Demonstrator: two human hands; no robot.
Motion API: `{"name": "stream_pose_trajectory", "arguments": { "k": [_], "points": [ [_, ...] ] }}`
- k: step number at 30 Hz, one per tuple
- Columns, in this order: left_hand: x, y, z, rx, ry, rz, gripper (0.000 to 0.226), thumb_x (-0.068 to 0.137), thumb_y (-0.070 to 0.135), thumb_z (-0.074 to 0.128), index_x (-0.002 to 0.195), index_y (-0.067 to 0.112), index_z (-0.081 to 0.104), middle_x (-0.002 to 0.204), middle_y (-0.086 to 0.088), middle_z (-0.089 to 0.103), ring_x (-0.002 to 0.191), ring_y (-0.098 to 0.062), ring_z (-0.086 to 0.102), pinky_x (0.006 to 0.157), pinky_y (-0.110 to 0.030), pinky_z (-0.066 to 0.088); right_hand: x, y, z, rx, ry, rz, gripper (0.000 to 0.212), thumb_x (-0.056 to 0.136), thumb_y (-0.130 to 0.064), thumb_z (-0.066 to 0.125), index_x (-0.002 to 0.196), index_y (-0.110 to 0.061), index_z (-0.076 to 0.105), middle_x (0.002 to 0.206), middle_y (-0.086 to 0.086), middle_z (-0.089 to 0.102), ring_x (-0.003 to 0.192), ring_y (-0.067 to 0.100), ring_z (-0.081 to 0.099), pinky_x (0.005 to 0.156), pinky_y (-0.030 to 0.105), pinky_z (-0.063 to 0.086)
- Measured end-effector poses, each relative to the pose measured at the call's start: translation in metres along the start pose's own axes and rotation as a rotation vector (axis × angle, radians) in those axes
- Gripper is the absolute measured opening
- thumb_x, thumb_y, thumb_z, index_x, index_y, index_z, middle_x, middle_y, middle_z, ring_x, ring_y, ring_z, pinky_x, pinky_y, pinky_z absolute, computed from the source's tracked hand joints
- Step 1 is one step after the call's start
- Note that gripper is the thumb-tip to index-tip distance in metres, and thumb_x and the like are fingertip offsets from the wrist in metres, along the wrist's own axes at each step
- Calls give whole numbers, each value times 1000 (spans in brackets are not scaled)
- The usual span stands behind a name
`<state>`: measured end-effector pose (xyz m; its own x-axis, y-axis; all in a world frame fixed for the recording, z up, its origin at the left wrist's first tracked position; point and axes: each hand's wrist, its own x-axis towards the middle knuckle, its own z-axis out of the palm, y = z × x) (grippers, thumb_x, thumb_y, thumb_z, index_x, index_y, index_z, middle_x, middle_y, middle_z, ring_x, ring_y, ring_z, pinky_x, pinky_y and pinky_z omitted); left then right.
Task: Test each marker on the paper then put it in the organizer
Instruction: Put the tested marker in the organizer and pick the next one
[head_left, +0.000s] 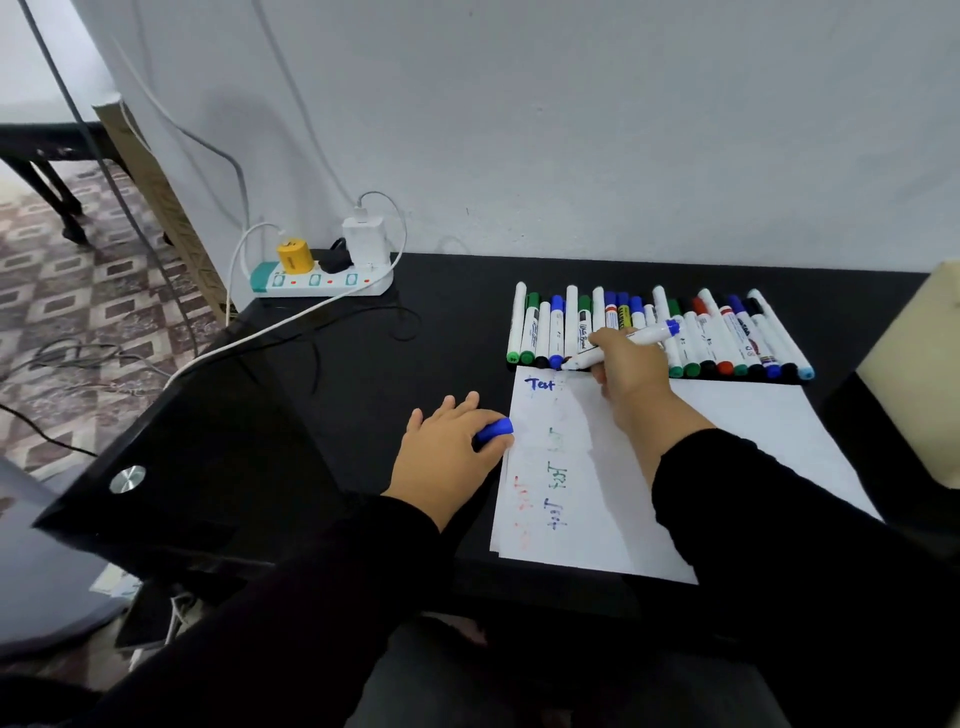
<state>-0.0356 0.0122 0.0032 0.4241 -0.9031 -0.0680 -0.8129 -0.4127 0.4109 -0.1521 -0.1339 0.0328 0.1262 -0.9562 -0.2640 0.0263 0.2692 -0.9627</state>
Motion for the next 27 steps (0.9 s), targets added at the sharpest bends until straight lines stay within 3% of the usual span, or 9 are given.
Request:
{"name": "stream_pose_trajectory", "arguments": {
  "k": [4, 6, 8, 10, 18, 20, 23, 25, 27],
  "points": [
    [-1, 8, -18, -132, -48, -44, 39, 93, 43, 50, 131, 36, 50, 153, 5, 29, 143, -17, 17, 117, -39, 15, -11, -18, -7, 77, -49, -49, 28, 87, -16, 61, 66, -20, 43, 54, -2, 45, 42, 8, 39, 42, 19, 28],
    [-2, 16, -34, -256, 37, -24, 39, 91, 40, 56, 129, 32, 54, 147, 6, 40, 137, -15, 31, 109, -27, 28, -21, -29, -10, 77, -129, -91, 33, 89, -16, 58, 62, -20, 38, 46, -3, 43, 38, 7, 35, 41, 19, 24],
    [-6, 28, -48, -369, 109, 34, 37, 88, 37, 60, 124, 27, 59, 128, 9, 58, 110, -5, 52, 88, -13, 39, -33, -39, -13, 71, -205, -125, 38, 89, -13, 56, 59, -20, 34, 44, -3, 41, 39, 8, 33, 43, 20, 22],
    [-13, 41, -61, -474, 113, 63, 37, 87, 37, 63, 122, 25, 61, 108, 13, 62, 89, 0, 54, 72, -6, 39, -46, -46, -16, 82, -254, -164, 43, 88, -8, 55, 55, -20, 30, 43, -5, 39, 40, 9, 32, 45, 21, 21],
    [-40, 76, -78, -708, 10, 148, 28, 81, 29, 71, 108, 30, 65, 89, 17, 64, 79, 4, 59, 61, 1, 41, -89, -71, -39, -7, -307, -307, 40, 86, -3, 57, 54, -15, 35, 46, 0, 41, 34, 8, 34, 40, 19, 28],
    [-45, 84, -82, -734, -11, 185, 24, 80, 27, 73, 104, 26, 68, 89, 14, 68, 81, 1, 62, 66, 0, 42, -96, -75, -44, -51, -315, -316, 40, 86, -6, 58, 54, -16, 36, 42, -4, 40, 34, 8, 34, 42, 20, 29],
    [-47, 91, -86, -784, -18, 199, 29, 78, 29, 74, 106, 25, 69, 94, 6, 73, 95, -10, 66, 83, -16, 46, -99, -80, -54, -54, -420, -317, 40, 89, -14, 59, 55, -16, 37, 43, -1, 40, 38, 12, 32, 47, 23, 26],
    [-47, 94, -89, -829, 0, 187, 19, 79, 27, 74, 97, 24, 68, 87, 2, 74, 90, -12, 68, 79, -17, 48, -100, -84, -62, -23, -503, -288, 40, 92, -24, 58, 58, -17, 38, 44, 0, 43, 42, 13, 32, 50, 25, 25],
    [-48, 98, -93, -851, 2, 190, 12, 81, 26, 72, 92, 20, 69, 81, 2, 74, 81, -9, 69, 67, -8, 45, -101, -87, -69, -16, -539, -252, 37, 94, -29, 54, 61, -16, 43, 45, 1, 44, 43, 12, 32, 48, 24, 24]
  ]
}}
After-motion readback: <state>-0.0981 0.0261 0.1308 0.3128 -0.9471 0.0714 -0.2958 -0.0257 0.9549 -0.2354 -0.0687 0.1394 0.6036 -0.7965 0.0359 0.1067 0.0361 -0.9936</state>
